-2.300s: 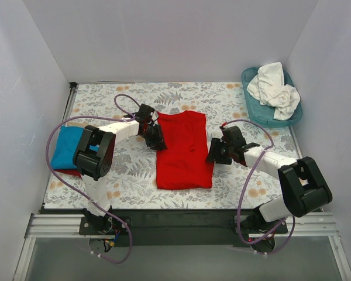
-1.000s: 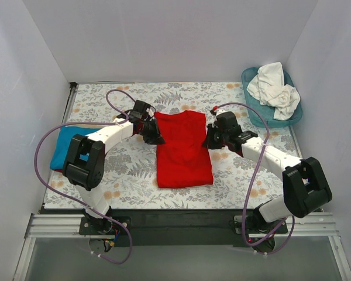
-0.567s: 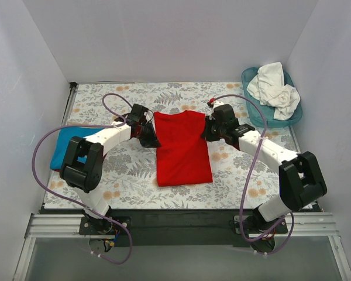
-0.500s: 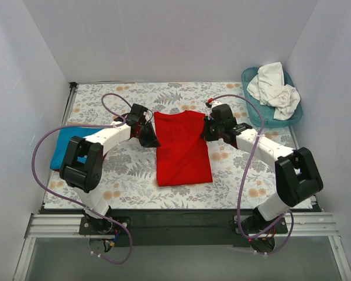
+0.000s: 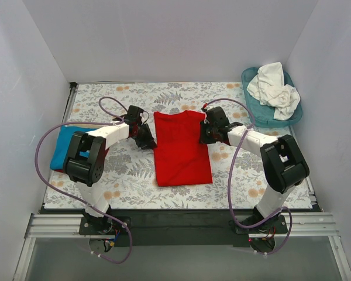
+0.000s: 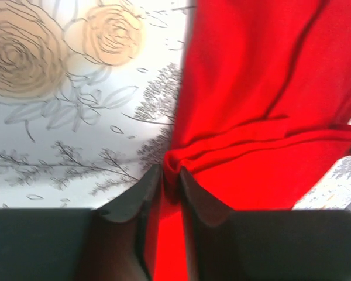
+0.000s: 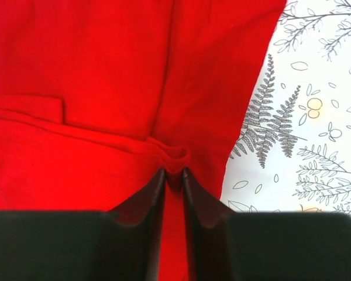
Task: Fold and stack the t-shirts
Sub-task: Fold the tshirt
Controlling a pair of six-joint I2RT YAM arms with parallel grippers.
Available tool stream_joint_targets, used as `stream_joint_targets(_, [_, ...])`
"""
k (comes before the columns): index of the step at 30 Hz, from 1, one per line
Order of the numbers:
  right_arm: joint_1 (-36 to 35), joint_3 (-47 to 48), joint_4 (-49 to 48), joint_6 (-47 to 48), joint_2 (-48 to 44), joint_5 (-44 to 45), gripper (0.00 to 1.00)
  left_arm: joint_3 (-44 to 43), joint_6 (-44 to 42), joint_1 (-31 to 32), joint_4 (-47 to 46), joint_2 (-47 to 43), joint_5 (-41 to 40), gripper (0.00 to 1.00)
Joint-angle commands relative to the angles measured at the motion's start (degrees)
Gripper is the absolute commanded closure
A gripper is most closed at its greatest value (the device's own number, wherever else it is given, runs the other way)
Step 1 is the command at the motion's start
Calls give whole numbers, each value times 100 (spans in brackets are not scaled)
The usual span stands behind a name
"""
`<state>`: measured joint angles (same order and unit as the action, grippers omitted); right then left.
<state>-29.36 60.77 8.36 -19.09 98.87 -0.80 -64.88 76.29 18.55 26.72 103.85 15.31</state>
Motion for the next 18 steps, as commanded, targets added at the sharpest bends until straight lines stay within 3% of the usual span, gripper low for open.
stream_joint_targets(1, [18,242,-177,55,-26,238,73,-323,-53,-88,-167,-6,103,79])
stream_joint_targets(3, [45,154,-63,-7,-174,360,63,-498,-149,-132,-106,-32,130,68])
stream_joint_targets(4, [71,93,-19,-42,-253,396,52,-630,-176,-149,-71,-58,139,65])
stream_joint_targets(7, [141,-205,165,-200,-666,405,36,-728,-194,-237,201,-321,-10,58])
stream_joint_targets(10, [142,-706,289,-367,-1246,151,35,-553,-18,-237,623,-804,-439,58])
stream_joint_targets(18, [-192,-2305,421,-964,-2565,-474,37,1345,816,315,677,-2386,-407,66])
